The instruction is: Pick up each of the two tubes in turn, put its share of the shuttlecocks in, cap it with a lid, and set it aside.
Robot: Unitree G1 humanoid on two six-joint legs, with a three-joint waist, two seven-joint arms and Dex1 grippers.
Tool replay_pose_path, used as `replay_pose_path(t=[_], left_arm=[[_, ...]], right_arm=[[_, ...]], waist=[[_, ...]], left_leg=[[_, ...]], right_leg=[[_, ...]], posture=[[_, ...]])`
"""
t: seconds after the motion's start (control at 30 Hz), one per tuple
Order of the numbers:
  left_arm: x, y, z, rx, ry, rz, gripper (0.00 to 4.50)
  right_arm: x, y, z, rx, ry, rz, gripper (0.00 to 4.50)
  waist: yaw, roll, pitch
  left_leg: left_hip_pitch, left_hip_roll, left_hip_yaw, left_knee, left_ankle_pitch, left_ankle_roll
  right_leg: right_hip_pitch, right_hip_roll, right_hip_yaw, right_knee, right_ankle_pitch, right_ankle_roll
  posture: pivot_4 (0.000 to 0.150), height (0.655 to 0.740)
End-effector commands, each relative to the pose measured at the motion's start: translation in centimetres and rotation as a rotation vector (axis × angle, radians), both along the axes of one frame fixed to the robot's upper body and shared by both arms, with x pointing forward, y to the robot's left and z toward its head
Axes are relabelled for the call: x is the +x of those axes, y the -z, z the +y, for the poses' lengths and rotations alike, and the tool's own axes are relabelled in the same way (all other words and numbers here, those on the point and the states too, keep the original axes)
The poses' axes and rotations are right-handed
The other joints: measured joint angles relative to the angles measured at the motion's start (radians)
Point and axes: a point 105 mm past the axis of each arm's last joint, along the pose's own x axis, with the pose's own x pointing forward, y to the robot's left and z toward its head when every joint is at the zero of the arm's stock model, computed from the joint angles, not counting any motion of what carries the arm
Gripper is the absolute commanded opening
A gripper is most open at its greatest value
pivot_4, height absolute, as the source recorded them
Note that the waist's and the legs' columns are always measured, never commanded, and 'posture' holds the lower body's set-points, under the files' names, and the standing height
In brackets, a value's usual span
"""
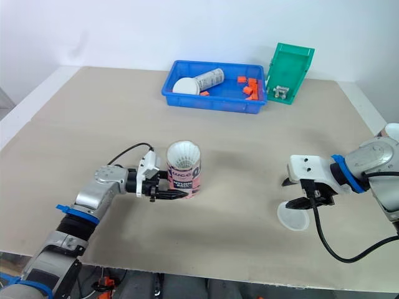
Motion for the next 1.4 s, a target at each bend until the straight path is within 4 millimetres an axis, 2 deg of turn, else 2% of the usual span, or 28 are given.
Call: replay_pose_path(t=[0.03,0.33,0.43,0.47,0.5,0.53,0.57,0.6,0.77,0.9,0.97,1.07,1.17,1.27,1.4], left_arm=[[-0.2,1.8,-0.2,0.063,0.003,0.010,2.63],[-0.1,2.4,0.9,0.070,-0.030,0.035,2.63],[0.1,2.3,1.0,0.071,-0.041,0.030,2.63],[0.2,2.2,1.1,0.070,-0.044,0.030,2.63],[0.3,2.1,1.2,0.069,-0.049,0.028,2.63],[0.4,2.1,1.2,0.067,-0.054,0.028,2.63],[0.5,2.1,1.3,0.068,-0.055,0.029,2.63],[0.5,2.1,1.3,0.069,-0.055,0.029,2.63],[0.9,1.9,1.4,0.073,-0.057,0.028,2.63],[1.2,1.7,1.5,0.081,-0.049,0.030,2.63],[1.3,1.8,1.6,0.087,-0.042,0.036,2.63],[1.2,1.9,1.6,0.100,-0.018,0.056,2.63],[1.1,1.9,1.5,0.125,0.015,0.073,2.63],[1.1,1.8,1.6,0.160,0.046,0.091,2.63],[1.2,1.7,2.2,0.237,0.077,0.090,2.63]], right_arm=[[0.5,-0.1,-0.7,-0.022,0.011,-0.004,3.02],[1.2,3.5,-1.3,-0.046,0.045,0.086,3.02],[0.7,4.2,-1.4,-0.058,0.028,0.116,2.27],[0.6,4.3,-1.4,-0.055,0.025,0.123,1.75],[0.5,4.2,-1.3,-0.052,0.022,0.126,1.49],[0.7,4.1,-1.2,-0.051,0.022,0.108,0.80],[0.9,3.9,-1.1,-0.046,0.023,0.100,0.36],[0.9,3.7,-1.1,-0.042,0.019,0.096,0.08],[1.1,1.7,-0.2,-0.006,-0.014,0.046,0.08],[1.8,-2.2,3.1,0.046,-0.118,-0.099,0.08],[2.0,-5.0,6.1,0.103,-0.202,-0.190,0.08],[1.1,-9.0,11.0,0.192,-0.382,-0.289,0.08],[0.6,-11.5,14.8,0.240,-0.527,-0.353,0.08],[0.6,-12.9,17.8,0.240,-0.652,-0.393,0.08],[1.9,-13.1,20.7,0.190,-0.757,-0.411,0.08]], waist=[[0.000,0.000,0.000],[-0.001,0.000,-0.001],[-0.001,0.000,-0.001],[-0.001,0.000,-0.001],[-0.001,0.000,-0.001],[-0.001,-0.001,-0.002],[-0.002,-0.001,-0.002],[-0.001,-0.001,-0.002],[-0.001,-0.001,-0.002],[-0.003,0.001,-0.002],[-0.006,0.001,-0.002],[-0.011,0.001,-0.002],[-0.014,0.000,-0.002],[-0.019,-0.001,-0.001],[-0.023,-0.001,-0.001]], left_leg=[[0.001,0.000,0.000,0.000,0.000,0.000],[0.010,-0.001,0.000,-0.001,0.000,0.000],[0.012,-0.001,0.000,-0.001,0.000,0.000],[0.012,-0.001,0.000,-0.001,0.000,0.000],[0.012,-0.001,0.000,-0.001,0.000,0.000],[0.013,-0.001,0.000,-0.001,0.000,0.000],[0.013,-0.001,0.000,-0.001,0.000,0.000],[0.013,-0.001,0.000,-0.001,0.000,0.000],[0.013,-0.001,0.000,-0.001,0.000,0.000],[0.013,-0.001,0.000,-0.001,0.000,0.000],[0.013,-0.001,0.000,-0.001,0.000,0.000],[0.014,-0.001,-0.001,-0.001,0.000,0.000],[0.014,-0.001,-0.002,-0.001,0.001,0.000],[0.012,0.000,-0.001,-0.002,0.001,0.000],[0.011,0.000,-0.001,-0.004,0.000,0.000]], right_leg=[[0.001,0.000,0.000,0.000,0.000,0.000],[0.010,-0.001,0.000,-0.002,0.000,0.000],[0.011,-0.001,0.000,-0.002,0.000,0.000],[0.011,-0.001,0.000,-0.002,0.000,0.000],[0.011,-0.001,0.000,-0.002,0.000,0.000],[0.012,-0.001,0.000,-0.002,0.000,0.000],[0.012,-0.001,0.000,-0.002,0.000,0.000],[0.012,-0.001,0.000,-0.002,0.000,0.000],[0.012,0.000,0.000,-0.001,0.000,0.000],[0.011,-0.001,0.001,-0.001,0.001,-0.001],[0.010,0.000,0.001,-0.001,0.003,-0.001],[0.010,0.000,0.000,-0.001,0.003,-0.002],[0.010,0.000,-0.001,-0.001,0.003,-0.002],[0.008,-0.001,0.000,-0.002,0.003,-0.003],[0.007,0.000,-0.001,-0.002,0.001,-0.004]], posture=[[0.150,0.7079],[0.150,0.7079],[0.150,0.7079],[0.150,0.7079],[0.150,0.7079],[0.150,0.7079],[0.150,0.7079],[0.150,0.7079],[0.150,0.7079],[0.150,0.7079],[0.150,0.7079],[0.150,0.7079],[0.150,0.7079],[0.150,0.7079],[0.150,0.7079]])
